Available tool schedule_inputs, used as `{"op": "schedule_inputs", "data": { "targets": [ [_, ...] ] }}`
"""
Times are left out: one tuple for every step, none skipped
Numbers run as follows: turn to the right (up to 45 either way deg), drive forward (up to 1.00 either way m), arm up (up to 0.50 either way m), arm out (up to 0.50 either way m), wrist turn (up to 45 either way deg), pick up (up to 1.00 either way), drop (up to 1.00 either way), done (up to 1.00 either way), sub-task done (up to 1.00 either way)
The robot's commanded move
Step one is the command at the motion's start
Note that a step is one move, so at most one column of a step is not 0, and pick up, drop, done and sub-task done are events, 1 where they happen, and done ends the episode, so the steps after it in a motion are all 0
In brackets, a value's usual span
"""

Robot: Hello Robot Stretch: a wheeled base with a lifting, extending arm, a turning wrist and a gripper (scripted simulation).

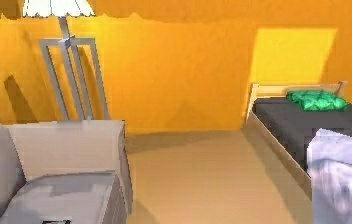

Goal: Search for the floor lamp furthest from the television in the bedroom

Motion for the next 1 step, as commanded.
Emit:
{"op": "schedule_inputs", "data": {
  "targets": [
    [0.0,1.0,0.0,0.0,0.0,0.0,0.0,0.0,0.0]
  ]
}}
